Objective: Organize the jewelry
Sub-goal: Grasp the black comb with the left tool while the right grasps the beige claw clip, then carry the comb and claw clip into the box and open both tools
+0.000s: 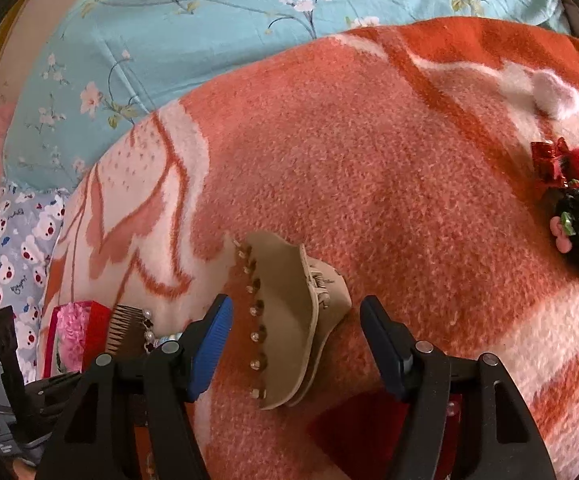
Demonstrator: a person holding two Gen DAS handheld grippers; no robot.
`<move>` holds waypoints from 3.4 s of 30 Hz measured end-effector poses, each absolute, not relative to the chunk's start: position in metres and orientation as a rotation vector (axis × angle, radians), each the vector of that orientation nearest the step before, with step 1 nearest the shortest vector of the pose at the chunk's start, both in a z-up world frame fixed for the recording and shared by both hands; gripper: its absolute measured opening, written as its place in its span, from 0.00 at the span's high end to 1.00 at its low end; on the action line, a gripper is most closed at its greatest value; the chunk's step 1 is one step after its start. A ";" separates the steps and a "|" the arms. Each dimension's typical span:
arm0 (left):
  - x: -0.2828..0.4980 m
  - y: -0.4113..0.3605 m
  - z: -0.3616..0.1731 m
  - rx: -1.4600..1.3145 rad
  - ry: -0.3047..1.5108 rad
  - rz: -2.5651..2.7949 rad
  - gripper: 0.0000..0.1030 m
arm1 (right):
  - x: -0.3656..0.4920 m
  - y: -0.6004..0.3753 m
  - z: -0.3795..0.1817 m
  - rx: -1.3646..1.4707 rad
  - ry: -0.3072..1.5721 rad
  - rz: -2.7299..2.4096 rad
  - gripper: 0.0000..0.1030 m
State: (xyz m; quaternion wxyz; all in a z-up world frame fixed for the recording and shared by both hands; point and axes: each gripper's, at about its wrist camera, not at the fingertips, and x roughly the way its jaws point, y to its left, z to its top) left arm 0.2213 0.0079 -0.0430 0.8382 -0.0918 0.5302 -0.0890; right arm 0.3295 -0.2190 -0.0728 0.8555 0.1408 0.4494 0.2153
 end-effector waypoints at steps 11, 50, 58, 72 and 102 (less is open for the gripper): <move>0.208 0.007 -0.026 -0.224 1.047 -0.239 0.99 | 0.329 -0.186 -0.078 0.043 0.946 0.381 0.48; 0.092 0.193 0.012 -0.435 0.894 0.001 0.99 | 0.202 -0.050 -0.014 0.156 0.878 0.818 0.48; 0.093 0.214 -0.007 -0.477 0.916 0.015 0.99 | 0.188 -0.006 -0.018 0.107 0.898 0.883 0.48; 0.117 0.238 -0.042 -0.527 0.954 0.020 0.99 | 0.195 0.046 -0.055 -0.014 0.958 0.859 0.48; 0.115 0.242 -0.043 -0.480 0.982 0.087 0.83 | 0.192 0.045 -0.046 -0.048 0.941 0.863 0.36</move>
